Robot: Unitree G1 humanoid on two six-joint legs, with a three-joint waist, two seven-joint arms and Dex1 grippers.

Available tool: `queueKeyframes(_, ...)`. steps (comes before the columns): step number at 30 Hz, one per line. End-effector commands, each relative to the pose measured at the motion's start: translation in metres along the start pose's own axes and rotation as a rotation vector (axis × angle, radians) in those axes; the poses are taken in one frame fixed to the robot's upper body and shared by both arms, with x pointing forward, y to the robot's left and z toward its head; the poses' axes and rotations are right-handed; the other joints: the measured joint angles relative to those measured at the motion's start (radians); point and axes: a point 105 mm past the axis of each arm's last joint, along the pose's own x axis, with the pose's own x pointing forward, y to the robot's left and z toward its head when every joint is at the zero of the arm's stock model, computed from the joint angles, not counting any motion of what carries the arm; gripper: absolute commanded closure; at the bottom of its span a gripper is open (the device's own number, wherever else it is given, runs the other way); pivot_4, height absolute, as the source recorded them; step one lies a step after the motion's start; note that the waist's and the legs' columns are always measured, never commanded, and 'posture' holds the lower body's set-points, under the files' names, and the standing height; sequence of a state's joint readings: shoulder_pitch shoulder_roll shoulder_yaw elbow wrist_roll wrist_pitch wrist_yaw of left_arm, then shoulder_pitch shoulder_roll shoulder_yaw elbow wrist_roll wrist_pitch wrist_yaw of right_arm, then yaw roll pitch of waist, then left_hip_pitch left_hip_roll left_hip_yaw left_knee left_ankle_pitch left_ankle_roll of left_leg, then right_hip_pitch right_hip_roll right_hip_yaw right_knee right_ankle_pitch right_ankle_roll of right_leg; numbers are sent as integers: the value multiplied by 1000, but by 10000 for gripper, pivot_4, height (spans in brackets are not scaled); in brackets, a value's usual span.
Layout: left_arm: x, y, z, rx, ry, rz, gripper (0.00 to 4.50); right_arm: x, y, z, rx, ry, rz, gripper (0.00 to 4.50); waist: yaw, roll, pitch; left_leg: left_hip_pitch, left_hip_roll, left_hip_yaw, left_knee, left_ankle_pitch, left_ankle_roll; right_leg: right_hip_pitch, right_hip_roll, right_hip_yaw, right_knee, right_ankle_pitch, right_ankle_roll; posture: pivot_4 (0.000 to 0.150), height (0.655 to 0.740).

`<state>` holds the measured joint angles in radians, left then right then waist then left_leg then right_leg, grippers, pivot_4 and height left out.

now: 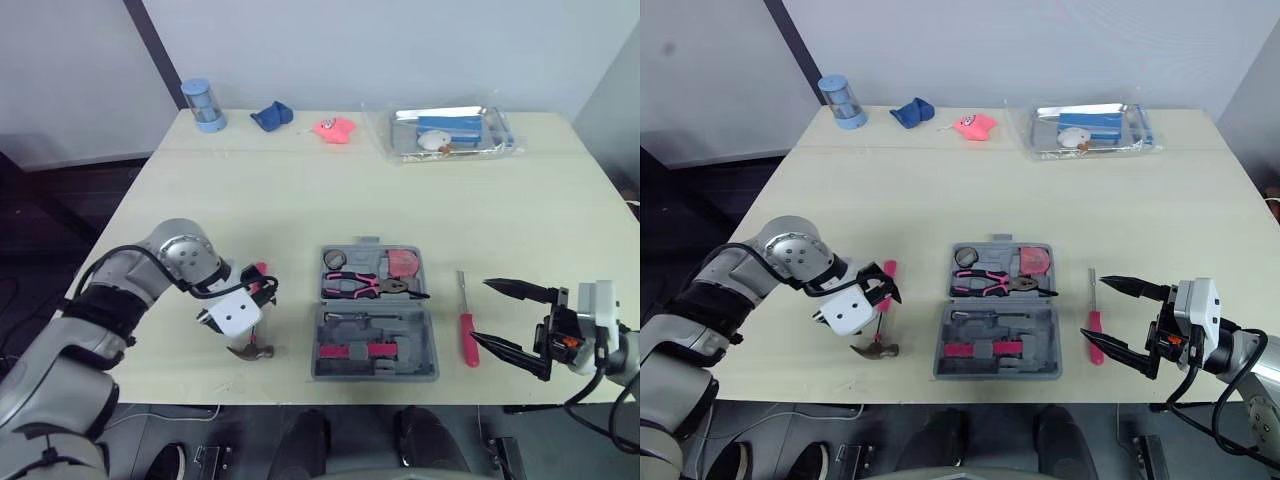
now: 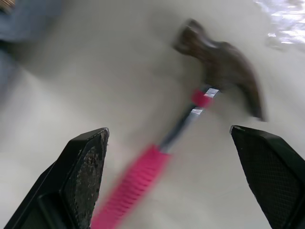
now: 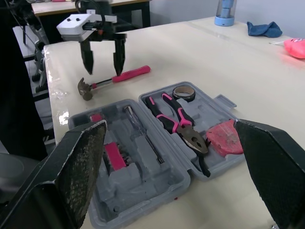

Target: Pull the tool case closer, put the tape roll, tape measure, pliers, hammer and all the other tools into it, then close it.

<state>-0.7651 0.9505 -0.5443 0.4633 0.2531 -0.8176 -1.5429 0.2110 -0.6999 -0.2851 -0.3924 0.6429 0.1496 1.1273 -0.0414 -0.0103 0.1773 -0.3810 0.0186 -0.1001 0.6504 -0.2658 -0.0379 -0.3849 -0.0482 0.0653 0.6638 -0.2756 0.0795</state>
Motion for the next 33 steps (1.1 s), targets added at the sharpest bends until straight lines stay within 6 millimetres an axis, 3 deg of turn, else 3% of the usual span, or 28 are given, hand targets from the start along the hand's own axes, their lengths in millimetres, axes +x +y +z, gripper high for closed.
queueKeyframes(1,-2,-2,-1,48,5,-64,1445,2,0,10,-43,-23,9,0,-1,0,0,0,0,0,0,0,0,0,0,0,0,0,0,1500,7400)
queueKeyframes(24,19,-9,0,99,-19,-132,1445,2,0,12,-52,-21,18,0,0,0,0,0,0,-1,1,0,0,0,0,0,1,0,0,1500,7400)
queueKeyframes(32,30,-15,3,106,-33,-162,1445,-1,18,9,-18,21,144,0,1,0,0,0,0,-1,1,0,0,0,0,0,2,0,0,1500,7400)
queueKeyframes(33,30,-15,3,106,-34,-163,5120,-1,21,8,-15,25,160,0,1,0,0,0,0,-1,1,0,0,0,0,0,2,0,0,1500,7400)
